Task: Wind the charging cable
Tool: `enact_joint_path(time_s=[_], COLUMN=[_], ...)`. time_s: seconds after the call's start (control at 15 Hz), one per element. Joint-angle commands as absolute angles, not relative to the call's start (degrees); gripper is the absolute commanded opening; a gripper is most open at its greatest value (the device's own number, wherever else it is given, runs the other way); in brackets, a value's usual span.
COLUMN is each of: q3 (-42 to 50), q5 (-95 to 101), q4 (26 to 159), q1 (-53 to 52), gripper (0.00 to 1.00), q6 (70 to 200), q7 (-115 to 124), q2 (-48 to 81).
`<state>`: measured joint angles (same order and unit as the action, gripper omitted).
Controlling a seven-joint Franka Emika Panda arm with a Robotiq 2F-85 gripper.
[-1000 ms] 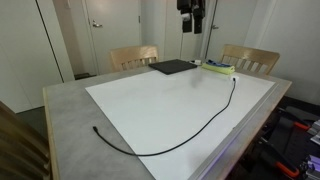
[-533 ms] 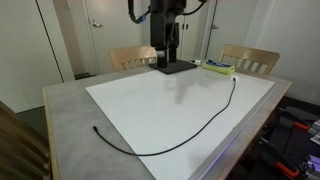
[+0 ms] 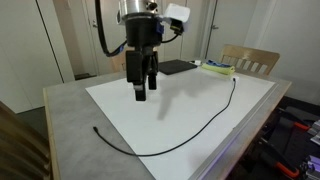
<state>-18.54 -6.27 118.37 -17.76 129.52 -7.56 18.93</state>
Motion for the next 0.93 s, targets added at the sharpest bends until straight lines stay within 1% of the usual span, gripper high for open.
enact_joint_path(time_s=[0.0, 0.07, 0.13, 0.33, 0.6, 0.87], q3=[-17.69, -17.41, -18.18, -17.72, -15.27, -14.22], q5=[-5.29, -5.24, -5.75, -4.55, 4.1, 8.37], q4=[113.28, 112.46, 115.13, 114.59, 113.76, 112.63], q1=[-19.58, -19.49, -18.92, -19.65, -24.86, -29.07], gripper=[1.0, 1.0, 1.0, 1.0, 1.0, 1.0], q6=[130.3, 130.08, 130.16, 129.96, 130.82, 133.45], q7=[-1.03, -0.13, -2.2, -0.63, 11.49, 21.96], q2=[24.09, 24.39, 22.52, 22.58, 24.09, 26.82])
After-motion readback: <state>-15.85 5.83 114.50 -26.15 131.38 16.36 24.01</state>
